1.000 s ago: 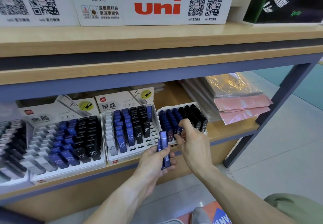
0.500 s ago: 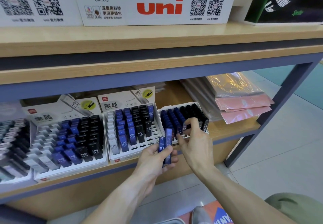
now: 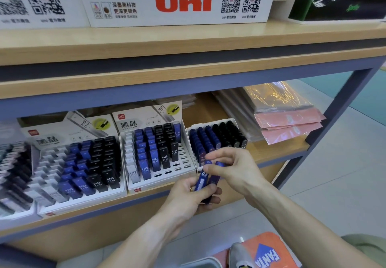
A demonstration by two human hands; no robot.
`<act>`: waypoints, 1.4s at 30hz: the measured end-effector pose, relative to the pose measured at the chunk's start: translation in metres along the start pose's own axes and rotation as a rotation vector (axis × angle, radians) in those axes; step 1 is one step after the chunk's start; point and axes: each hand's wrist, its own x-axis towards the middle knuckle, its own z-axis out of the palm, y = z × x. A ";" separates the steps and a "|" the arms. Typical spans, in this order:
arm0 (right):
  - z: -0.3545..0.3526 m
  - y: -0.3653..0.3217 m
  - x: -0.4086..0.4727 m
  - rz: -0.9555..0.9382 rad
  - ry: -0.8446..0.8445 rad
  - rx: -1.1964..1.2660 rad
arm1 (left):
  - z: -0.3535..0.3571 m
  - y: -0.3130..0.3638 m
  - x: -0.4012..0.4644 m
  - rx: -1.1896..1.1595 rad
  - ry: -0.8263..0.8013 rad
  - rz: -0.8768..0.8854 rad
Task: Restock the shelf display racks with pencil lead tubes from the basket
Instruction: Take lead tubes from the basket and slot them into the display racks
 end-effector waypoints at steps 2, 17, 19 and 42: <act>-0.007 -0.005 0.003 -0.047 0.076 0.066 | 0.000 -0.004 0.001 0.035 0.026 -0.042; -0.020 0.008 -0.001 -0.119 0.315 -0.151 | 0.017 -0.002 0.014 0.020 0.288 0.164; -0.016 0.008 -0.003 -0.109 0.365 -0.210 | 0.020 -0.002 0.016 0.033 0.290 0.172; 0.001 0.035 0.037 -0.343 0.580 -0.513 | 0.009 -0.013 0.036 0.003 0.290 0.074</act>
